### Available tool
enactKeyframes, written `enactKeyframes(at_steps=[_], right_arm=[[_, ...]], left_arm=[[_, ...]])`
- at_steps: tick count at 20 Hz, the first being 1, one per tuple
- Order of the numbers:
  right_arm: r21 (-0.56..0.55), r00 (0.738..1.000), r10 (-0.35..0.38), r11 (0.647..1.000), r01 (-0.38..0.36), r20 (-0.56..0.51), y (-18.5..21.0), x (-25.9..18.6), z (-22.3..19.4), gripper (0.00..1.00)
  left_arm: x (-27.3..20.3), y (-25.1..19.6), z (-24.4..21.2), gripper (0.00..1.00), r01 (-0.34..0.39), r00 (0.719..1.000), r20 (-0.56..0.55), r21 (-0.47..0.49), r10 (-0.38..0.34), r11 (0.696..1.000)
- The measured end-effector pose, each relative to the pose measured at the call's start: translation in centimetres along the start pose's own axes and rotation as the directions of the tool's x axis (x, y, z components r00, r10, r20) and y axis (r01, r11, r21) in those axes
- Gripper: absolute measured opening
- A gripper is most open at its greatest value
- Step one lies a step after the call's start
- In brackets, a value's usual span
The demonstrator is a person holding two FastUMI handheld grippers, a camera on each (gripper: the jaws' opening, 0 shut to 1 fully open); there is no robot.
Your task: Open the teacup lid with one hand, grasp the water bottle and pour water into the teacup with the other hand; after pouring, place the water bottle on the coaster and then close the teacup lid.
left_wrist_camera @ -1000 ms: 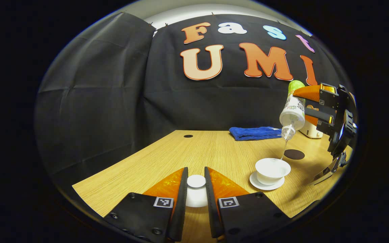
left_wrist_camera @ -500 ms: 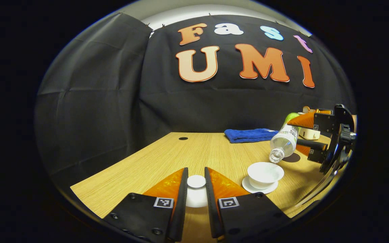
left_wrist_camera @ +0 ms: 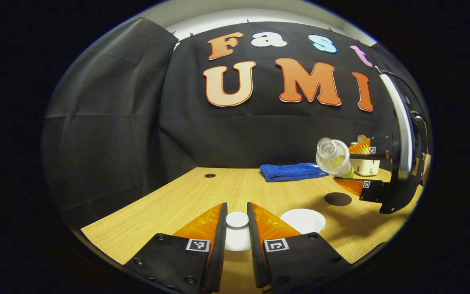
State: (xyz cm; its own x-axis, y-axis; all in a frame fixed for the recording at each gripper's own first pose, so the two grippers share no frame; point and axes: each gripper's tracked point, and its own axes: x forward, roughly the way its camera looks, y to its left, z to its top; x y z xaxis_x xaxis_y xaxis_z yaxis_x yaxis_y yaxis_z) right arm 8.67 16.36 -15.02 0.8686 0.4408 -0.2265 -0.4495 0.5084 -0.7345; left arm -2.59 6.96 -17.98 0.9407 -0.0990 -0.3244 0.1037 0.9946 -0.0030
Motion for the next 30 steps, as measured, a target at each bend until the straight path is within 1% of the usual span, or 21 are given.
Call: enactKeyframes(at_steps=[1,2,4,5,7,8,10,13,14,16,18,21,22,24,25,26,28,29,30], right_arm=[[0.074,1.000,-0.007,0.997,0.007,-0.009,0.0,-0.1,-0.2,0.62],[0.147,1.000,-0.009,0.989,0.012,-0.017,0.2,-0.5,-0.4,0.61],[0.274,0.999,-0.011,0.961,0.019,-0.031,0.5,-0.4,-0.8,0.62],[0.338,0.999,-0.013,0.941,0.025,-0.039,0.8,-0.1,-1.1,0.61],[0.478,0.997,0.023,0.878,0.013,-0.068,2.2,0.5,-1.9,0.61],[0.530,0.996,0.038,0.848,0.011,-0.082,2.8,1.0,-2.4,0.62],[0.603,0.991,0.059,0.797,0.024,-0.117,3.5,0.9,-2.7,0.62],[0.700,0.988,0.088,0.713,0.027,-0.128,4.3,1.1,-2.7,0.62],[0.723,0.987,0.093,0.690,0.032,-0.132,4.4,1.1,-2.6,0.61],[0.756,0.985,0.107,0.654,0.035,-0.137,5.0,1.1,-2.7,0.61],[0.776,0.981,0.120,0.629,0.042,-0.151,5.5,1.0,-3.0,0.62],[0.817,0.979,0.144,0.575,0.034,-0.142,6.3,1.0,-3.1,0.62],[0.825,0.978,0.151,0.564,0.032,-0.141,6.6,0.8,-3.1,0.61],[0.830,0.978,0.152,0.556,0.036,-0.144,6.8,0.8,-3.3,0.62],[0.833,0.978,0.152,0.552,0.036,-0.144,6.9,0.8,-3.2,0.59],[0.836,0.979,0.148,0.548,0.036,-0.139,6.9,1.1,-3.3,0.62],[0.832,0.980,0.146,0.554,0.033,-0.136,6.9,0.9,-3.2,0.62],[0.828,0.980,0.142,0.560,0.033,-0.136,6.9,0.9,-3.3,0.62],[0.824,0.981,0.142,0.565,0.031,-0.134,7.0,1.0,-3.3,0.64]], left_arm=[[0.2,-0.1,0.5,0.34,0.008,1.000,0.004,-0.002,-0.008,1.000],[0.1,-0.3,0.9,0.34,0.013,1.000,0.009,-0.005,-0.013,1.000],[0.1,-1.1,1.6,0.34,0.026,0.999,0.023,-0.012,-0.026,1.000],[0.2,-1.3,2.0,0.34,0.031,0.999,0.030,-0.014,-0.031,0.999],[0.1,-1.9,2.3,0.34,0.040,0.998,0.038,-0.016,-0.040,0.999],[0.0,-2.0,2.2,0.34,0.042,0.998,0.037,-0.014,-0.041,0.999],[-0.1,-2.3,2.0,0.34,0.043,0.998,0.035,-0.011,-0.042,0.999],[-0.3,-2.2,1.6,0.34,0.038,0.999,0.026,-0.018,-0.038,0.999],[-0.3,-2.3,1.4,0.34,0.038,0.999,0.022,-0.020,-0.038,0.999],[-0.4,-2.5,1.4,0.34,0.039,0.999,0.019,-0.022,-0.038,0.999],[-0.4,-2.7,1.3,0.34,0.038,0.999,0.016,-0.018,-0.038,0.999],[-0.2,-3.0,1.1,0.34,0.041,0.999,0.008,-0.017,-0.040,0.999],[-0.4,-3.2,1.0,0.34,0.043,0.999,0.006,-0.016,-0.043,0.999],[-0.3,-3.6,0.9,0.34,0.049,0.999,0.003,-0.016,-0.049,0.999],[-0.1,-4.1,1.1,0.34,0.051,0.999,-0.001,-0.016,-0.051,0.999],[0.0,-4.4,1.1,0.35,0.054,0.999,-0.003,-0.019,-0.055,0.998],[0.3,-5.0,1.0,0.34,0.067,0.998,-0.008,-0.028,-0.067,0.997],[0.4,-5.6,1.0,0.31,0.077,0.997,-0.010,-0.035,-0.077,0.996],[0.5,-6.0,1.1,0.34,0.082,0.997,-0.011,-0.038,-0.082,0.996]])
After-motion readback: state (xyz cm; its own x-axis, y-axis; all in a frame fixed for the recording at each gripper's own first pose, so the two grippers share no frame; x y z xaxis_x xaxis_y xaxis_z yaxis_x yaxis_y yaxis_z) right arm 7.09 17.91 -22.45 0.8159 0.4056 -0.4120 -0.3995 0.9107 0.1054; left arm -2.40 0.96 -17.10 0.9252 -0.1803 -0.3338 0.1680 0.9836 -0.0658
